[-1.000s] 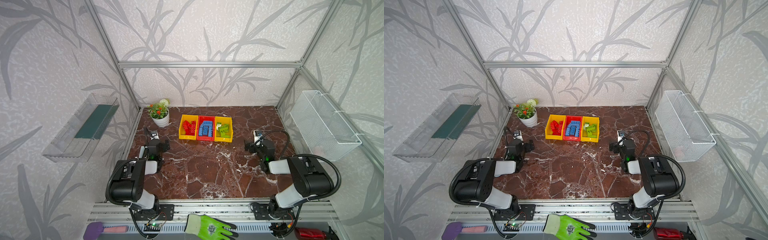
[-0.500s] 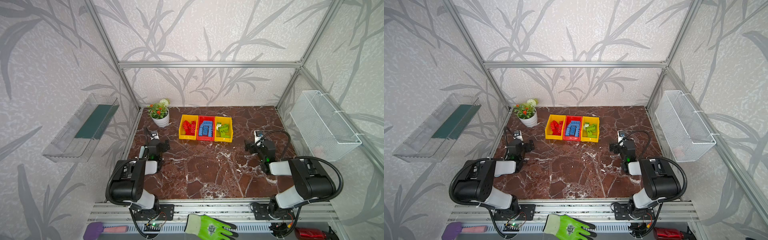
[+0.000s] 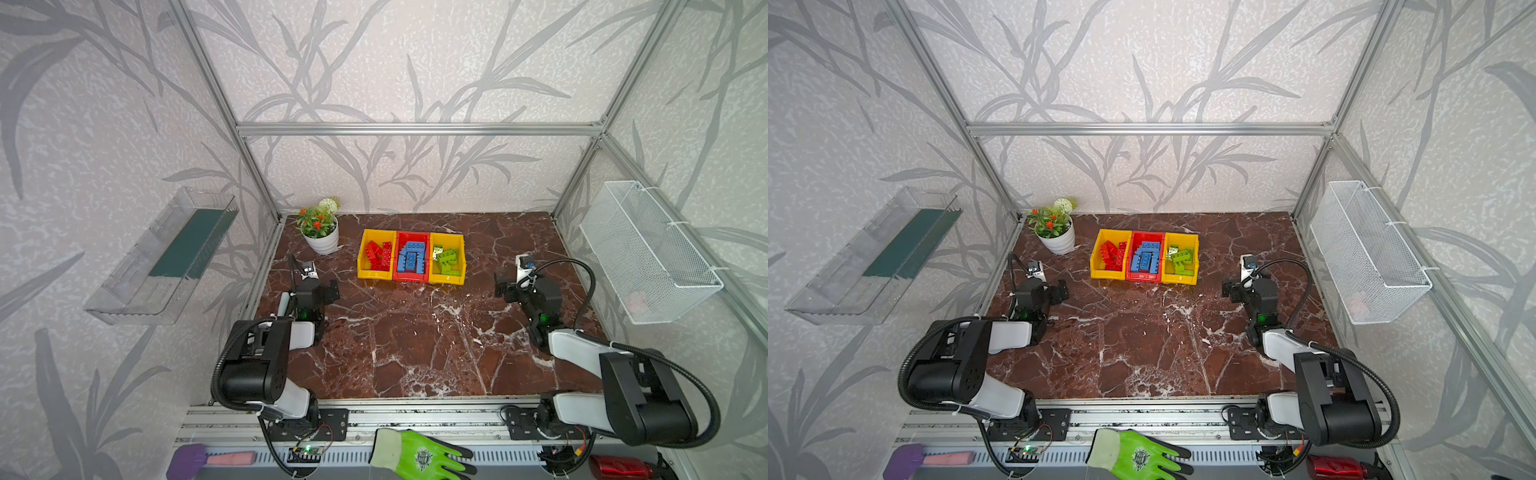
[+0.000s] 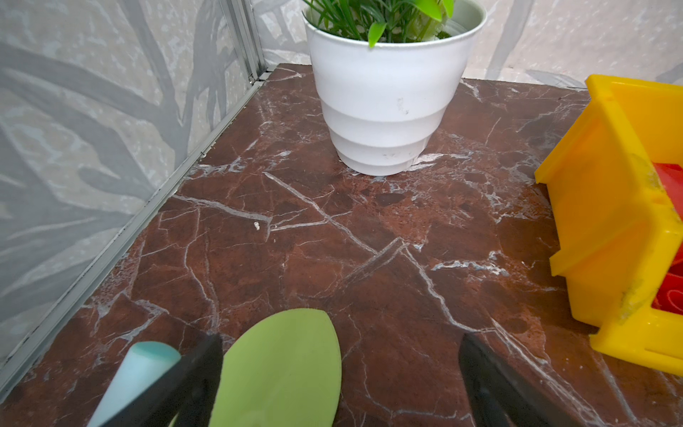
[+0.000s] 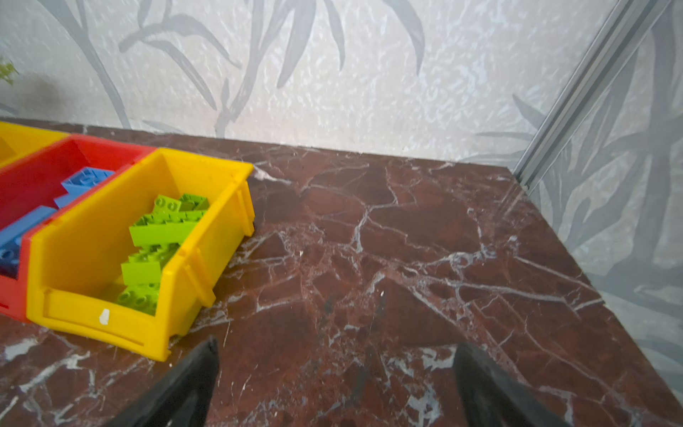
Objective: Sort the legos into containers by color
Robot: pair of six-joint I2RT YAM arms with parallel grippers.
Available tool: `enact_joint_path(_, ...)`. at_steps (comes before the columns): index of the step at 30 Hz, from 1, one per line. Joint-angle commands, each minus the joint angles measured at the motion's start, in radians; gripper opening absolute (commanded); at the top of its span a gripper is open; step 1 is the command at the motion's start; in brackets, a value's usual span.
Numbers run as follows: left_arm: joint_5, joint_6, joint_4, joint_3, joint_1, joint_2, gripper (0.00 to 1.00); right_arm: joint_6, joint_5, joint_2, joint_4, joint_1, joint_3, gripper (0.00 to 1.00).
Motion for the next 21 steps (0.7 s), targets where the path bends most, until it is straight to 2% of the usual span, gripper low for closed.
enact_joint_path(1,0.004,0.016,0.02,0.014,0.003,-0.006,0.99,-0.013,0.005,0.12,0.183,0.0,-0.034,0.99)
enact_joint_path(3,0.004,0.016,0.022,0.013,0.004,-0.006,0.99,-0.018,-0.014,0.236,0.327,0.0,-0.044,0.99)
enact_joint_path(4,0.003,0.016,0.022,0.013,0.004,-0.006,0.99,-0.018,-0.012,0.228,0.301,-0.001,-0.042,0.99)
enact_joint_path(6,0.003,0.016,0.022,0.013,0.003,-0.007,0.99,0.015,0.022,0.178,0.1,-0.012,0.019,0.99)
enact_joint_path(7,0.003,0.016,0.022,0.013,0.003,-0.008,0.99,0.012,0.015,0.174,0.071,-0.014,0.034,0.99)
enact_joint_path(10,0.003,0.017,0.022,0.013,0.003,-0.007,0.99,0.0,-0.009,0.227,0.227,-0.012,0.0,0.99)
enact_joint_path(13,0.004,0.016,0.023,0.014,0.003,-0.008,0.99,-0.014,-0.035,0.207,0.153,-0.013,0.021,0.99)
enact_joint_path(17,0.004,0.016,0.023,0.013,0.003,-0.007,0.99,-0.022,-0.049,0.216,0.217,-0.013,-0.005,0.99)
enact_joint_path(21,0.004,0.016,0.023,0.013,0.003,-0.007,0.99,-0.035,-0.083,0.215,0.208,-0.013,-0.003,0.99)
